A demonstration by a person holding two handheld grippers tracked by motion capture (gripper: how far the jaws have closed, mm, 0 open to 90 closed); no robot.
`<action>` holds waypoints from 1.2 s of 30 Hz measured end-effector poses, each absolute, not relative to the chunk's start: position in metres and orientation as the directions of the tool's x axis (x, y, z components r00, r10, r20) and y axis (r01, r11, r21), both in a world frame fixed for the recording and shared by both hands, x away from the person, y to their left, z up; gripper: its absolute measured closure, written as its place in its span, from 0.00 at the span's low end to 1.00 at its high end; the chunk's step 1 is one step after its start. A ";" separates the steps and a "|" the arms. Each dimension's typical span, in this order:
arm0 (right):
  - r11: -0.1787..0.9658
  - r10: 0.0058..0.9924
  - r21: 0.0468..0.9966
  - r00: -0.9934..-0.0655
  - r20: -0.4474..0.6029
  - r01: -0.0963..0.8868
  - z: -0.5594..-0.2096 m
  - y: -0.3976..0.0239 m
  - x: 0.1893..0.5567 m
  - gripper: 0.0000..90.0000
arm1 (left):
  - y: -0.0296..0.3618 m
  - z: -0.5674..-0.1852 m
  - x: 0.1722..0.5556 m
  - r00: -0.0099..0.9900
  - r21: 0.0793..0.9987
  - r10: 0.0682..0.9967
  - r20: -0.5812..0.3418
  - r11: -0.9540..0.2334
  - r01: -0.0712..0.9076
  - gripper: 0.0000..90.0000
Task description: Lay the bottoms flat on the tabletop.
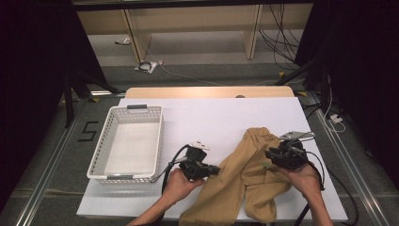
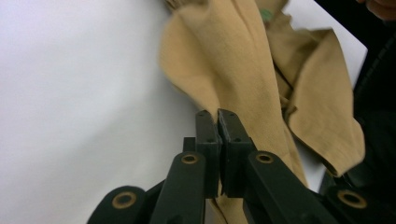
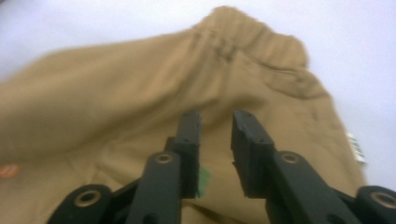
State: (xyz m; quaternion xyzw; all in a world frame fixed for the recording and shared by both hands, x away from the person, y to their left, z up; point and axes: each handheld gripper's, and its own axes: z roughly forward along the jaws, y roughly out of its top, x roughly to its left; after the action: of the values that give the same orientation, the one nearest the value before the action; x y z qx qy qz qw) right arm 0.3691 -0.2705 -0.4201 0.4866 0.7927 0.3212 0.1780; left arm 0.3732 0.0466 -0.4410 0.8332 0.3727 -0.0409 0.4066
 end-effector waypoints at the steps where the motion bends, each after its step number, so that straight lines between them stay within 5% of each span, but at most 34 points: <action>1: 0.318 0.891 0.679 -0.453 0.023 0.662 -0.420 -0.273 0.369 0.77 | 0.051 -0.439 0.375 0.716 0.656 0.598 -0.360 -0.384 0.650 0.97; 10: 0.274 0.939 0.650 -0.345 -0.021 0.708 -0.424 -0.295 0.377 0.57 | 0.079 -0.424 0.381 0.676 0.693 0.654 -0.339 -0.312 0.650 0.97; 22: 0.224 0.956 0.583 -0.294 0.026 0.781 -0.440 -0.315 0.413 0.52 | 0.088 -0.424 0.379 0.664 0.695 0.669 -0.334 -0.301 0.653 0.97; 27: 0.232 0.951 0.527 -0.305 0.053 0.817 -0.453 -0.316 0.430 0.65 | 0.094 -0.423 0.377 0.660 0.699 0.673 -0.334 -0.293 0.652 0.97; 31: 0.244 0.942 0.530 -0.328 0.068 0.812 -0.455 -0.314 0.435 0.96 | 0.097 -0.422 0.378 0.656 0.700 0.675 -0.338 -0.285 0.655 0.97; 36: 0.259 0.946 0.602 -0.324 -0.002 0.755 -0.442 -0.308 0.435 0.98 | 0.098 -0.419 0.377 0.654 0.705 0.675 -0.341 -0.276 0.653 0.97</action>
State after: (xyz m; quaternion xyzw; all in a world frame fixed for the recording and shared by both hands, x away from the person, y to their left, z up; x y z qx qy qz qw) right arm 0.4352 -0.3080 -0.4420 0.5513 0.7716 0.2578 0.1853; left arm 0.3772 0.0985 -0.4191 0.7986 0.4158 0.0127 0.4349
